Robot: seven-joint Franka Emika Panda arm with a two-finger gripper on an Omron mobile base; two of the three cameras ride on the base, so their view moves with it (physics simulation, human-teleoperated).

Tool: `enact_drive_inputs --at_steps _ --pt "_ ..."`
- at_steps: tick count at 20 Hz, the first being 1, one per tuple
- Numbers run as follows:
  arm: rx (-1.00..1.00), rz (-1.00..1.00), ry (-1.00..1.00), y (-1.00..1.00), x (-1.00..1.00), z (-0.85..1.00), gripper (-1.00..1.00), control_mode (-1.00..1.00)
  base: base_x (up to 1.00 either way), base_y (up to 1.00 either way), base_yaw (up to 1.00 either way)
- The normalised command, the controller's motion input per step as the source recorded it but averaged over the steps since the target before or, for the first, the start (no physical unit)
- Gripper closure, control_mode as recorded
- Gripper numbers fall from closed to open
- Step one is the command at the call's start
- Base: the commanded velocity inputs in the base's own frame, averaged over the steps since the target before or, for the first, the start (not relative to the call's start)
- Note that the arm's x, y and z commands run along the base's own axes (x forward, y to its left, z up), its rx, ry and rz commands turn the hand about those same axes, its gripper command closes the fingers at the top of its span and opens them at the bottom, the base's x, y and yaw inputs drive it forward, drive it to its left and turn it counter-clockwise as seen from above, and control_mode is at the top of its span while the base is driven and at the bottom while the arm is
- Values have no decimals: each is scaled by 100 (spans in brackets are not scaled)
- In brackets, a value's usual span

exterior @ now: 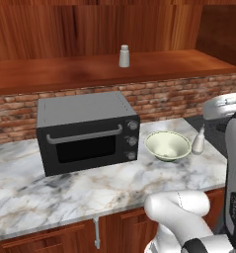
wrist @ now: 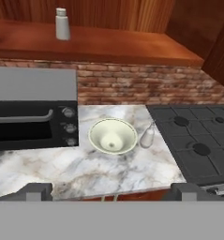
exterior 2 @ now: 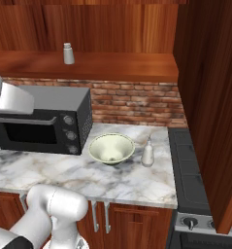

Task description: Retrieve the bottle and the shaker from the cabinet and place them next to the mixing bowl on the counter. Then add garlic from the fridge to the mixing bowl.

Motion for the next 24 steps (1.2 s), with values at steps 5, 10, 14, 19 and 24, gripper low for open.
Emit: enact_drive_inputs --at_steps 5,10,14,19,24 --pt "14 0 -11 33 -2 15 -100 -100 0 0 0" --pt "11 0 -14 27 0 4 -100 -100 0 0 0" --pt "5 0 -8 20 17 0 -100 -100 0 0 0" --pt "0 1 -2 3 51 3 -100 -100 0 0 0" --pt "0 15 -1 1 77 -1 -100 -100 0 0 0"
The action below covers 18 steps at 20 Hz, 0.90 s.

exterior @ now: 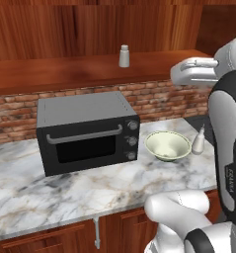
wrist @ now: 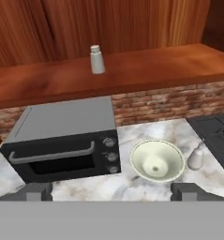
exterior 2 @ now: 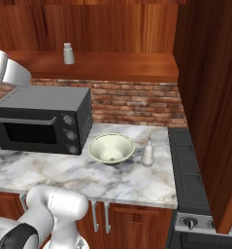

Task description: Retrieve the bottle and the shaker from the cabinet and place them next to the mixing bowl on the counter. Then add garlic from the fridge to the mixing bowl.

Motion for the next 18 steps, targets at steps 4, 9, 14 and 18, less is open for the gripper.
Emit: enact_drive_inputs --at_steps 4,9,14,18 --pt "0 21 -8 6 51 -9 -100 -100 0 0 0" --pt "-1 22 -9 25 34 -4 -100 -100 0 0 0" --pt "-3 7 0 22 19 0 -100 -100 0 0 0" --pt "-4 -6 0 0 13 0 -100 -100 0 0 0"
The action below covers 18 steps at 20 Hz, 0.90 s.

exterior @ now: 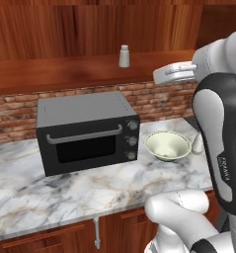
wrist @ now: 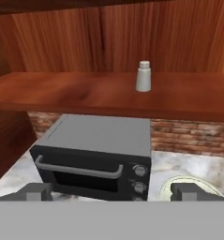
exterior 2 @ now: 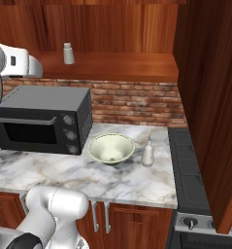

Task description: Retrieve the bottle and the shaker from the cabinet and place them next to the mixing bowl on the counter. Then add garlic from the fridge to the mixing bowl.

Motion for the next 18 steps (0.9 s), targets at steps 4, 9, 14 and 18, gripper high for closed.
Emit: enact_drive_inputs --at_steps 4,9,14,18 --pt "-3 -16 0 0 24 2 -100 -100 0 0 0" --pt "0 -10 0 -1 40 3 -100 -100 0 0 0" --pt "0 0 0 -6 57 0 -100 -100 0 0 0" --pt "0 0 0 -12 54 -6 -100 -100 0 0 0"
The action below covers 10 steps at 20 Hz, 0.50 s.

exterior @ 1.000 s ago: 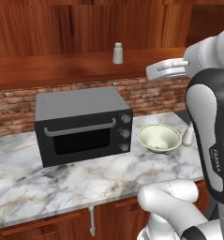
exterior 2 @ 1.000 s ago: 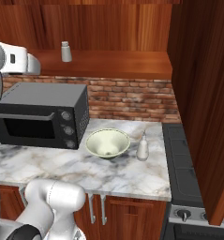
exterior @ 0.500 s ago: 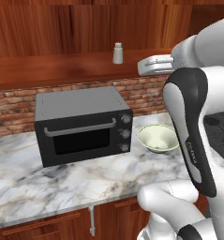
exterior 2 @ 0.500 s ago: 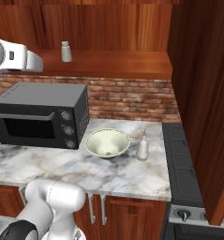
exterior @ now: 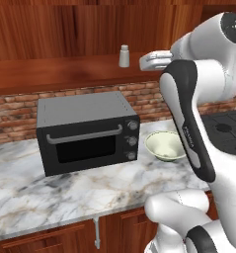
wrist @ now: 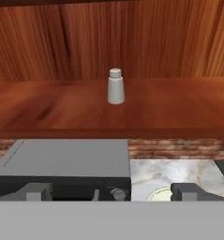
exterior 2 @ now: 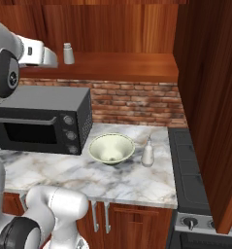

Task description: Retrieve the bottle and the shaker from the cabinet and place them next to the mixing bowl on the counter. Then add garlic from the fridge to the mixing bowl.

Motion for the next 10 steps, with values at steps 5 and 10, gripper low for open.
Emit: enact_drive_inputs --at_steps 5,10 --pt "0 0 -1 -2 55 -18 -100 -100 0 0 0" --pt "0 0 -3 0 54 -24 -100 -100 0 0 0"
